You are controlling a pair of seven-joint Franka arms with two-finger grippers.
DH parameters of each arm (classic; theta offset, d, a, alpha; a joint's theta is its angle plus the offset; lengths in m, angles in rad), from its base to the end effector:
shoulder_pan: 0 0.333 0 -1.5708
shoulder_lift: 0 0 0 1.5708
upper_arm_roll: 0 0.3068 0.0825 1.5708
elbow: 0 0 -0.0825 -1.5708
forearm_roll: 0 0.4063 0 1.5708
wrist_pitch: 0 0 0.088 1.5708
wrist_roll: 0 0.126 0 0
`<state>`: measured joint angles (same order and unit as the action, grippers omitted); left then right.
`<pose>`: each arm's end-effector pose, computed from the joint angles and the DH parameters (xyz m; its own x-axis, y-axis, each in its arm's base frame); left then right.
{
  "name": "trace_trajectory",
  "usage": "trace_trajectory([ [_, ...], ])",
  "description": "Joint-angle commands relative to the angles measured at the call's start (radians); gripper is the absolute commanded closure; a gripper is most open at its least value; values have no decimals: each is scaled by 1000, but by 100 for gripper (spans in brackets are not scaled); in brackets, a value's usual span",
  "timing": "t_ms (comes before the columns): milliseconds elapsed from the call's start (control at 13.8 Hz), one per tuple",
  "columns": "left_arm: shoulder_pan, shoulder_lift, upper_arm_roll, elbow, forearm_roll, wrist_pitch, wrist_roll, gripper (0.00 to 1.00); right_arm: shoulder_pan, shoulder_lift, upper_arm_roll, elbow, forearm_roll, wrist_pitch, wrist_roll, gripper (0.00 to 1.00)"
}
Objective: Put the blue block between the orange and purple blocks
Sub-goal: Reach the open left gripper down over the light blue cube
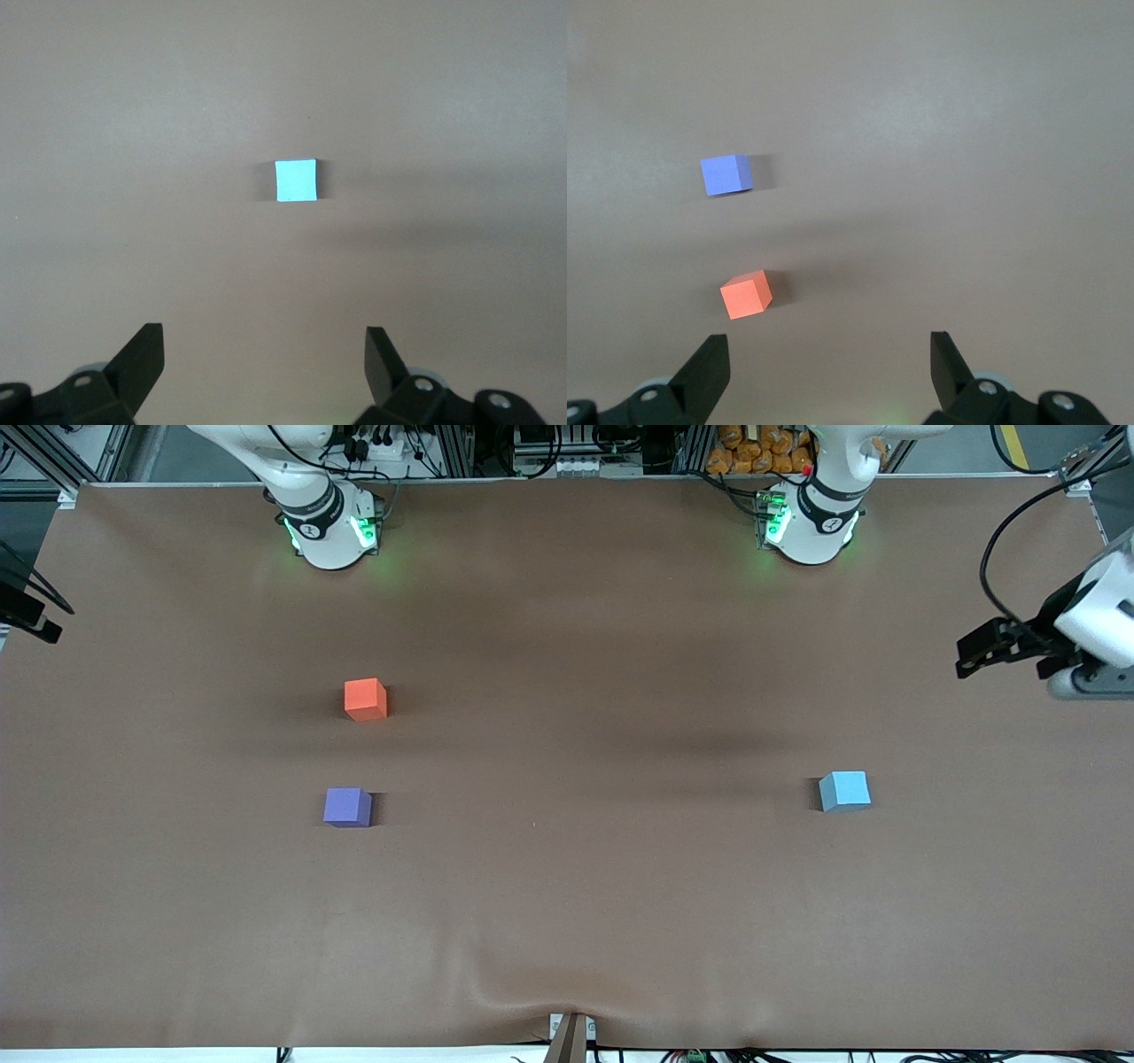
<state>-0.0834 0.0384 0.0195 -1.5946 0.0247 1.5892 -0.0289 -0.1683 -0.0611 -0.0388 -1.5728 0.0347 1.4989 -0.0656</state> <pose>0.5862 -0.0346 0.5638 0.9984 -0.0354 -0.0430 -0.0365 -0.9990 -0.0267 0.5398 -0.1094 0.6236 0.9903 -0.1385 -0.0103 -0.1388 -0.9896 -0.0378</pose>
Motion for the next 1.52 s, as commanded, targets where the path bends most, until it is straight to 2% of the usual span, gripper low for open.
trace_trajectory([
  [0,-6,29,-9,10,-14,18,6,0,-22,3,13,16,22,-3,-3,0],
  [363,-7,109,-32,4,-12,64,6,0,-20,3,13,16,24,-3,-3,0],
  [653,-18,199,-55,-25,-12,153,-8,0,-20,4,13,16,22,-3,-3,0],
  [944,-6,267,-55,-125,-8,288,-5,0,-20,4,13,16,22,-3,-3,0],
  [1089,-9,267,-55,-214,-9,400,-6,0,-20,3,13,16,22,-3,-3,0],
  [1452,50,293,-55,-327,4,541,14,0,-20,4,13,16,22,-3,-3,0],
])
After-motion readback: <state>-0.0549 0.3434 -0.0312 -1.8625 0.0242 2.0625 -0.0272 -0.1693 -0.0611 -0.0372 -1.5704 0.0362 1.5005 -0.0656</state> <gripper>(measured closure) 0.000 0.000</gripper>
